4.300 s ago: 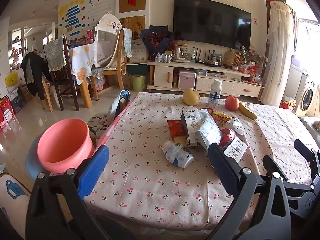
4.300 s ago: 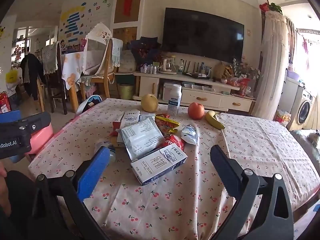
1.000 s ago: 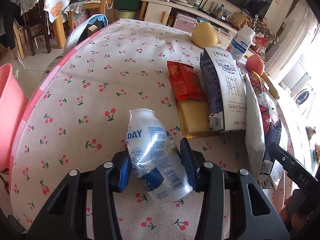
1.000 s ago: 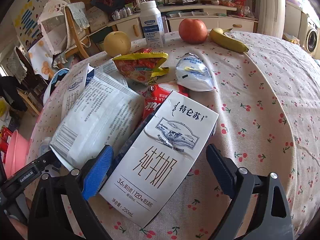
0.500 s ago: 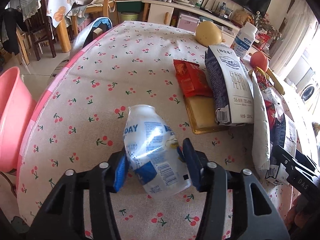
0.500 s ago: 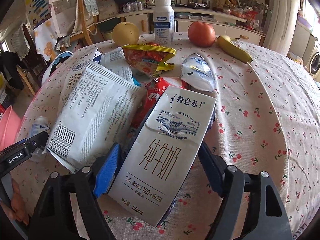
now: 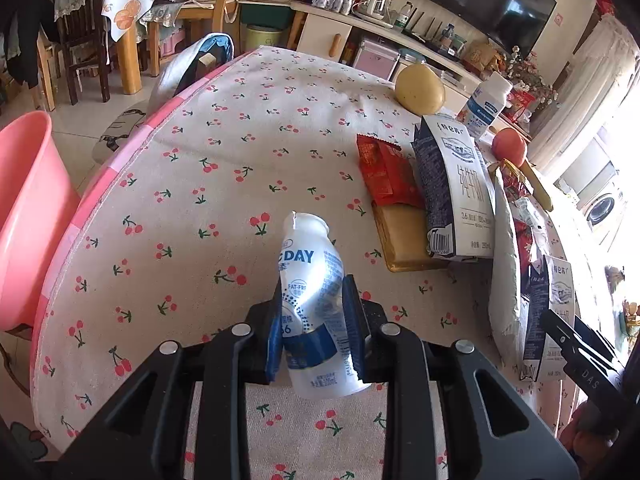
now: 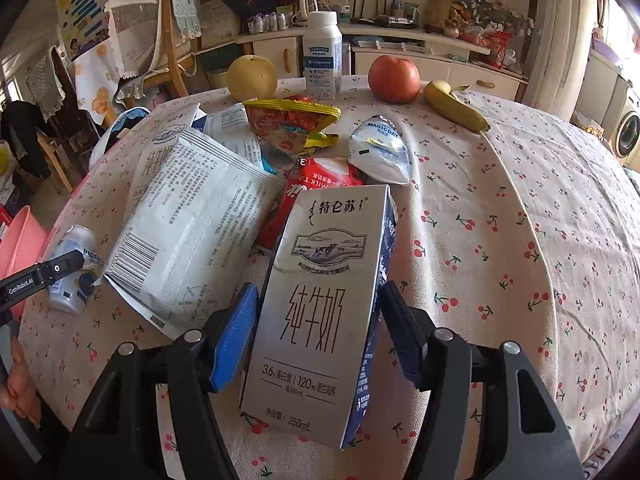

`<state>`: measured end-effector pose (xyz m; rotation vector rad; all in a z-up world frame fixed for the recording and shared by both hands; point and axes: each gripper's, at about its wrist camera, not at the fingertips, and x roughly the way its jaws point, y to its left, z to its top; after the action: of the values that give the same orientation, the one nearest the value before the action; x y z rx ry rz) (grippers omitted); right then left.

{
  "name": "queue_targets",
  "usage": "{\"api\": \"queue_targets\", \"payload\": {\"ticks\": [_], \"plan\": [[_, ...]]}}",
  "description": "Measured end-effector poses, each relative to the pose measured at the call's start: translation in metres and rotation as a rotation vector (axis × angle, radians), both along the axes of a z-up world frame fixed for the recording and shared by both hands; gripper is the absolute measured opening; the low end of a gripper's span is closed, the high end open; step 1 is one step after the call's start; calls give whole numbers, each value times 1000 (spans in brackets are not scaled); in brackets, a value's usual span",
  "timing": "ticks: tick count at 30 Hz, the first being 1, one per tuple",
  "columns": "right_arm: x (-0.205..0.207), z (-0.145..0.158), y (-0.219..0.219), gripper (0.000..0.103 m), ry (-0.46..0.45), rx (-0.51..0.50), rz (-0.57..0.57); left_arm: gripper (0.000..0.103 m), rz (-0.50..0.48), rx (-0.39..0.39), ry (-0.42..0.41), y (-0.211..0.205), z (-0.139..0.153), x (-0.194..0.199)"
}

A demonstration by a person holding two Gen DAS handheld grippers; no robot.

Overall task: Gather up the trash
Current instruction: 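Lift and carry the bottle and carton with both tools over the pink bucket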

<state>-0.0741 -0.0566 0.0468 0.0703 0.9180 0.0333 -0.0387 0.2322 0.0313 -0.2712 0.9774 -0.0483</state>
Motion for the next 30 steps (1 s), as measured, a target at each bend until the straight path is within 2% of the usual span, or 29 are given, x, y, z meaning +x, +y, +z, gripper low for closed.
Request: {"api": "queue_targets", "payload": {"ticks": [11,15,21,23,24,26,28,30], "plan": [[-10,10,1,58,-47,0,1,18,3,-31,-61,8,13,-12],[-15,18,-5,58,-72,52,-10,18,18,-78,-63,16,16,-14],[-22,35,-4,57,-115,135,20,17,33,-107,-107,26,31,-16],[-23,41,3,21,-124,151,35,17,44,-113,-128,32,38,-17],[-23,43,7,12,-116,175,49,17,51,-117,-138,35,42,-18],[-23,48,19,12,-118,190,65,17,71,-124,-158,45,49,-19],[-19,46,37,12,-92,129,105,17,95,-132,-168,56,52,-20],[-19,38,48,13,-86,64,91,17,117,-134,-167,64,52,-20]]}}
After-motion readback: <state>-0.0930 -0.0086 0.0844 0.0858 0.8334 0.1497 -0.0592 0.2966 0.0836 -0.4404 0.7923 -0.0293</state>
